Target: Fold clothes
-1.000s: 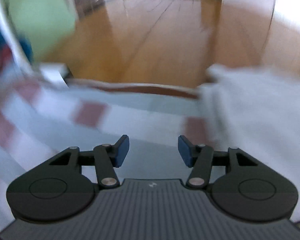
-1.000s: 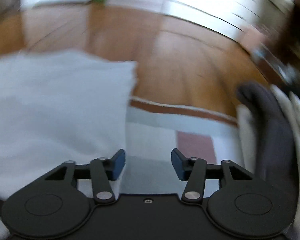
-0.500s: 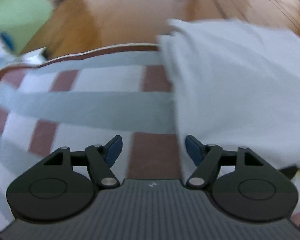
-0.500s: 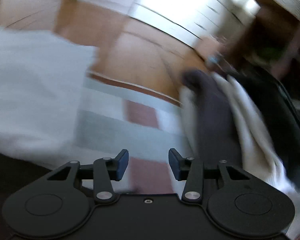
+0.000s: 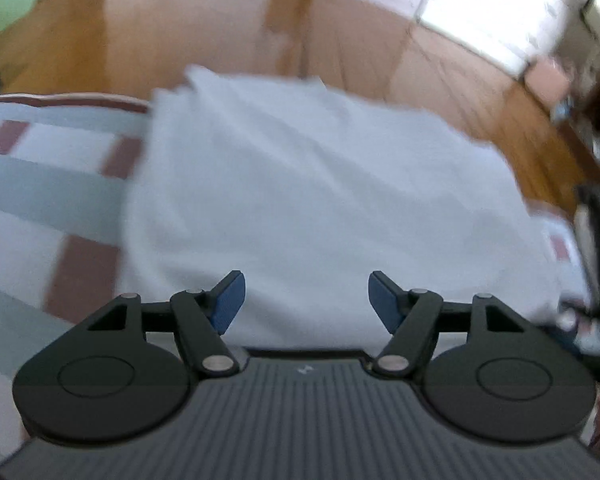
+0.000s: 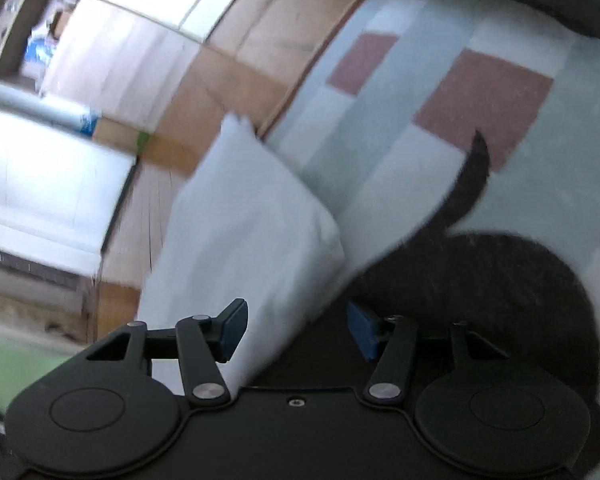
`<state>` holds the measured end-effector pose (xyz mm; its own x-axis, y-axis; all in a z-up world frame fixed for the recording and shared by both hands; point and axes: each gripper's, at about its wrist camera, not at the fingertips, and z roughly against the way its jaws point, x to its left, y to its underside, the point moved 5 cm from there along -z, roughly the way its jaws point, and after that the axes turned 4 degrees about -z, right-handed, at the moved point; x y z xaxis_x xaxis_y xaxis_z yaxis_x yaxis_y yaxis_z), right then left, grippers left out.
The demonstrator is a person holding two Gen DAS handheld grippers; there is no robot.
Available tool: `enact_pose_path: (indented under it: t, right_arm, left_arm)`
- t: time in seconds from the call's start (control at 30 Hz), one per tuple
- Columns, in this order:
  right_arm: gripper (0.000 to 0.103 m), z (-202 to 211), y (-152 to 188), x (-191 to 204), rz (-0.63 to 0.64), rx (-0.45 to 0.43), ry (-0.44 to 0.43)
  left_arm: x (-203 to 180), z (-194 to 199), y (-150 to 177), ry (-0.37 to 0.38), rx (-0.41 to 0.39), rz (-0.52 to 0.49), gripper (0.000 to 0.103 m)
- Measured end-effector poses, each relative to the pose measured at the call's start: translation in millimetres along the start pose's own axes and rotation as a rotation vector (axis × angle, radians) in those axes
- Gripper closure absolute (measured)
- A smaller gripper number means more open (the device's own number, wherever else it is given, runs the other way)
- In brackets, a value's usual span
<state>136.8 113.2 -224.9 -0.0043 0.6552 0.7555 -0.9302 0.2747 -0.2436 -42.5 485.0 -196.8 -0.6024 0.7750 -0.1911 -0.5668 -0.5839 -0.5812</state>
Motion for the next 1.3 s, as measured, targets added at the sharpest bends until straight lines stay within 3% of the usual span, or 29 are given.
enact_pose_path:
  t: [0.13,0.2,0.27,0.33,0.4,0.47,0.57,0.7,0.77,0.83,0.97,1.07,1.3]
  right_arm:
    - [0.042,-24.6,-11.2,18.0,0.11,-0.042,0.014]
    - [0.085,-38.2,-16.1,28.3,0.165,-0.054,0.012]
    - [0.085,-45.7,-23.7,51.7,0.245,-0.074,0.024]
    - [0.085,-48.9,-26.6,84.5,0.383,-0.105,0.032]
    - [0.085,-53.5,-18.8,131.3,0.598,-0.115,0.034]
    - [0.085,-55.6,0.0,178.3,0.773,-0.107,0.001]
    - [0.085,-69.7,34.6,238.1,0.818,-0.03,-0.149]
    - [0.085,-102.8,101.0,299.3,0.82,0.159,-0.331]
    - [0.085,-121.8,144.5,305.8,0.835,0.291,-0.352]
    - [0.085,-141.1,184.6,294.8,0.908,0.367,-0.29]
    - [0.086,-172.6,229.4,267.6,0.97,0.435,-0.202]
    - [0.086,-162.2,234.8,261.1,0.943,0.405,-0.224]
    - [0.086,-107.1,222.7,285.3,0.947,0.386,-0.402]
  left_arm:
    - [-12.0,-22.0,-3.0,0.002,0.023,-0.118,0.035]
    - [-14.1,-27.5,-0.8,0.032,0.077,-0.125,0.035]
    - [-9.9,-26.4,-1.6,0.043,0.109,-0.092,0.035]
    - [4.2,-24.0,-6.7,0.093,0.152,0.01,0.035]
    - [25.1,-22.4,-12.0,0.17,0.183,0.136,0.035]
    - [48.2,-19.4,-21.2,0.24,0.174,0.255,0.037]
    - [94.9,-8.1,-41.1,0.344,0.077,0.447,0.045]
    - [149.3,8.5,-58.5,0.5,-0.046,0.549,0.045]
    - [168.4,6.9,-56.1,0.568,-0.058,0.575,0.043]
    - [187.6,-1.4,-47.1,0.58,-0.028,0.611,0.043]
    - [201.0,-7.4,-34.1,0.457,-0.008,0.659,0.045]
    - [200.4,4.6,-37.6,0.417,-0.045,0.634,0.045]
    - [187.9,24.3,-56.7,0.524,-0.118,0.568,0.038]
